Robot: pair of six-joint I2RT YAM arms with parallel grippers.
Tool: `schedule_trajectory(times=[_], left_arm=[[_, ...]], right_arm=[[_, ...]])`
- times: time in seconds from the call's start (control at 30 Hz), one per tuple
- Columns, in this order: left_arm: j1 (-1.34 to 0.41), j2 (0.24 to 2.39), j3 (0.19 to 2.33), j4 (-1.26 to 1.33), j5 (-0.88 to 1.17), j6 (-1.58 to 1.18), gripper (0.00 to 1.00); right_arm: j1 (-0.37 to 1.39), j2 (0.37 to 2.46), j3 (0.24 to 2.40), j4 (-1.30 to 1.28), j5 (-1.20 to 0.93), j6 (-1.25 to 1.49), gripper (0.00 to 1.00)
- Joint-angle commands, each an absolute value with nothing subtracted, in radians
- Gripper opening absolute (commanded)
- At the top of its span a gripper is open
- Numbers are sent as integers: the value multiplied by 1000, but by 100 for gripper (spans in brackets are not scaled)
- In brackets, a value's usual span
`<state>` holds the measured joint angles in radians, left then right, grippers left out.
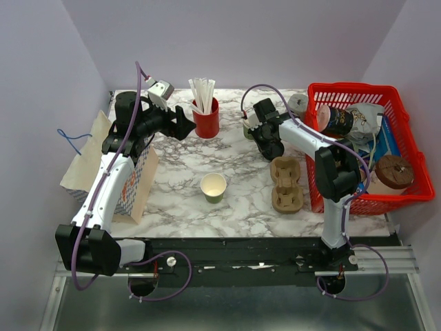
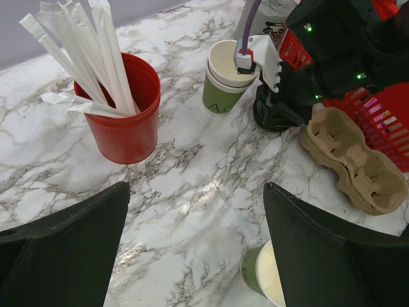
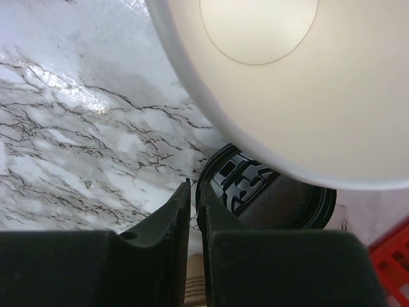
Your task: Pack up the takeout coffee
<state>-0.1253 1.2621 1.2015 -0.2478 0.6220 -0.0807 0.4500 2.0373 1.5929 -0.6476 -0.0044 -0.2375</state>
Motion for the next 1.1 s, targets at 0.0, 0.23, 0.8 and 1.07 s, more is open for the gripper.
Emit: schedule_trajectory(times=[0.0, 0.23, 0.8, 1.07], left_arm=[[-117, 1272, 1204, -221, 650, -92, 93], [-117, 1272, 1201, -219, 652, -94, 93], [-117, 1272, 1193, -213, 652, -98, 93], [-115, 1273, 1193, -212, 652, -97, 93]], right_arm=[[446, 2068, 1591, -643, -25, -249, 20], [445, 2069, 1592, -643, 27, -255, 20], [443, 2071, 1589, -643, 32, -261, 16], [443, 2071, 1591, -643, 25, -259, 4]])
